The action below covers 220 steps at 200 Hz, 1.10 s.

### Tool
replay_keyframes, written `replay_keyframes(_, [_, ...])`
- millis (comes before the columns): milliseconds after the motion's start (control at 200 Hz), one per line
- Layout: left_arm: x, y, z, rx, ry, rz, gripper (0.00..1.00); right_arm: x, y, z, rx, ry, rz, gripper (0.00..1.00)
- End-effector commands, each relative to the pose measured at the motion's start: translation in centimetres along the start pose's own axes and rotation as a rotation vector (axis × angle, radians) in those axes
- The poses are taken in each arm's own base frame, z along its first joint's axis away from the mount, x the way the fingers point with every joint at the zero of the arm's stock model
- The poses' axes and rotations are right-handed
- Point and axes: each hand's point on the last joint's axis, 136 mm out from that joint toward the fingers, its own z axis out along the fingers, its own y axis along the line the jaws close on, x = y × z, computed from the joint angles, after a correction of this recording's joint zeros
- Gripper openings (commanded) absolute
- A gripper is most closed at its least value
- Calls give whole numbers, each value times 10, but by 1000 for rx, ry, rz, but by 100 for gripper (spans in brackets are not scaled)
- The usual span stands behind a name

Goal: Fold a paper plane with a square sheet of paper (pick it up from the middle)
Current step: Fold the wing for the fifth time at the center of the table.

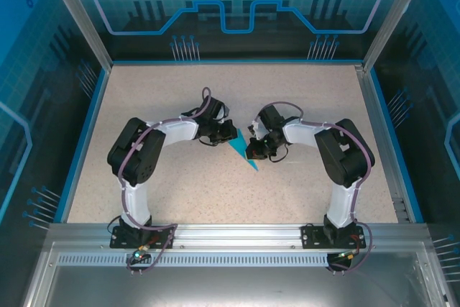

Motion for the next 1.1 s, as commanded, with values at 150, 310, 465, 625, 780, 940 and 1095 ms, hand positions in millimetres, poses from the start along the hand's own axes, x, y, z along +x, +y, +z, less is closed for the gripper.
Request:
replay_keyframes(150, [15,27,21,-69,61,-78,10,-1,20,-14,-26,17,-48,4])
replay_keyframes(310, [17,30,25,-79,69,-89,9,-8,31,-2,-31,34,-73,4])
replay_keyframes(465, [17,30,26,-91,75,-83,9,-16,25,12,1,51,-47,4])
replay_keyframes(625, [20,36,27,-118,83,-89,9,-15,13,19,47,69,-24,3])
replay_keyframes(780, [21,42,26,-155,82,-93,10,-1,4,17,51,91,-6,3])
replay_keyframes(940, [22,48,26,-182,85,-97,10,21,-4,11,-1,100,14,2])
replay_keyframes(1095, [23,52,26,-200,89,-95,9,45,-11,4,-57,105,45,3])
